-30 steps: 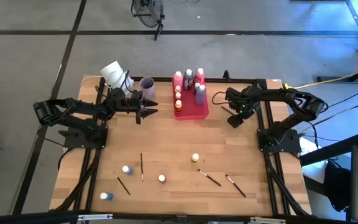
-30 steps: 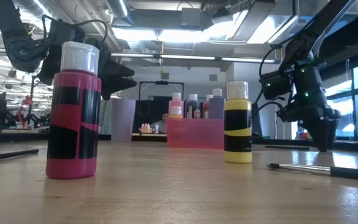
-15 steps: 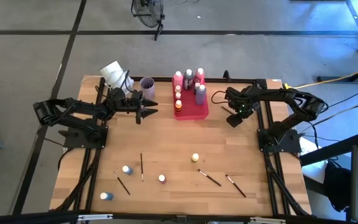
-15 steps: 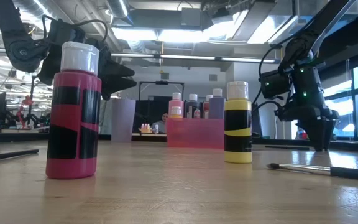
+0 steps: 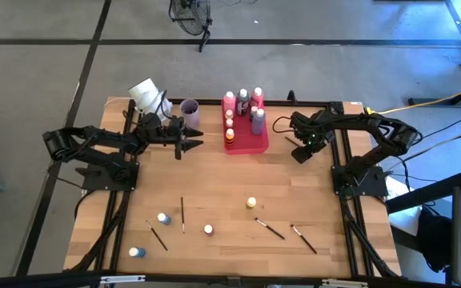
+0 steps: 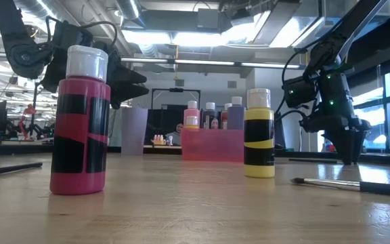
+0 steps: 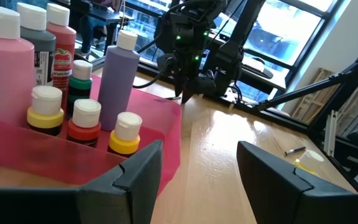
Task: Pick & Place Paint Supplies
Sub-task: Put the black paint brush into the purple cup
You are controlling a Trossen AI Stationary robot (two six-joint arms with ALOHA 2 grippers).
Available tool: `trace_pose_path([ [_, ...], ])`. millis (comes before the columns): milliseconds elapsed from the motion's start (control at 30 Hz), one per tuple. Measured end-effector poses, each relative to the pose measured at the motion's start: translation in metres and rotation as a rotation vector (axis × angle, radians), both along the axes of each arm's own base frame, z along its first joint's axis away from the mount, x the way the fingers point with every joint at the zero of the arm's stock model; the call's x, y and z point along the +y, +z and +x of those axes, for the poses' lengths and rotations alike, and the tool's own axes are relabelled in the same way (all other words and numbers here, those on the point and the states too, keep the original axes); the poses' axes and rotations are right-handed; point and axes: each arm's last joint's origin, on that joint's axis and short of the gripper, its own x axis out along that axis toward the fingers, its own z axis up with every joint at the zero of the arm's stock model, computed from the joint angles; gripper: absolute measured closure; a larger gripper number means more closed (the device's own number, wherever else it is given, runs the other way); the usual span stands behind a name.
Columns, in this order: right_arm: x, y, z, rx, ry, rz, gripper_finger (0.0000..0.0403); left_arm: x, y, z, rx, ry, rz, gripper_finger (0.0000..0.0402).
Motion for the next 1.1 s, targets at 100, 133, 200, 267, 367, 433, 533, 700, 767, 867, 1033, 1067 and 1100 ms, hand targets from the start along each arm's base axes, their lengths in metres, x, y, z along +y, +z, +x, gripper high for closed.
trace_pose_path([
  [100,0.0002,0.0,0.0001,-0.002,-0.003,0.004,0.0231,-0.0017,0.0,0.001,0.0,-0.009,0.0,0.0199],
  [133,0.0002,0.0,0.0001,-0.002,-0.004,0.004,0.0235,-0.0022,0.0,0.0014,0.0,-0.013,0.0,0.0199],
  [200,0.0004,0.0,0.0001,-0.002,-0.015,0.005,0.024,-0.0033,0.0,0.002,0.0,-0.018,0.0,0.0199],
  [267,0.0004,0.0,0.0001,-0.001,-0.026,0.005,0.0245,-0.0033,-0.0001,0.002,0.001,-0.018,0.0,0.0199],
  [367,0.0009,0.0001,-0.0001,-0.002,-0.03,0.014,0.0249,-0.0033,0.0,0.002,0.0,-0.018,0.0,0.0199],
  [433,0.0012,0.0001,-0.0001,-0.002,-0.042,0.018,0.0251,-0.0033,0.0,0.002,0.0,-0.018,0.0,0.0199],
  [533,0.0013,0.0002,-0.0002,-0.002,-0.053,0.021,0.0256,-0.0032,0.0,0.0019,0.0,-0.018,0.0,0.0199],
  [700,0.0017,0.0002,0.0,-0.004,-0.051,0.026,0.0269,-0.0032,0.0,0.0019,0.0,-0.018,0.0,0.0199],
  [767,0.0028,0.0002,0.0009,-0.004,-0.044,0.025,0.0275,-0.0032,0.0,0.0019,0.0,-0.018,0.0,0.0199],
  [867,0.0051,0.0002,0.0028,-0.004,-0.029,0.024,0.0285,-0.0032,0.0,0.0019,0.001,-0.019,0.007,0.0199],
  [1033,0.0082,0.0001,0.0052,-0.003,-0.008,0.019,0.0306,-0.0031,0.0,0.0019,0.001,-0.015,0.01,0.0199],
  [1067,0.0086,0.0001,0.0055,-0.004,-0.005,0.019,0.0311,-0.003,0.0,0.0019,0.001,-0.012,0.01,0.0199],
  [1100,0.009,0.0001,0.0058,-0.003,-0.002,0.018,0.0316,-0.003,0.0,0.0019,0.001,-0.012,0.01,0.0199],
])
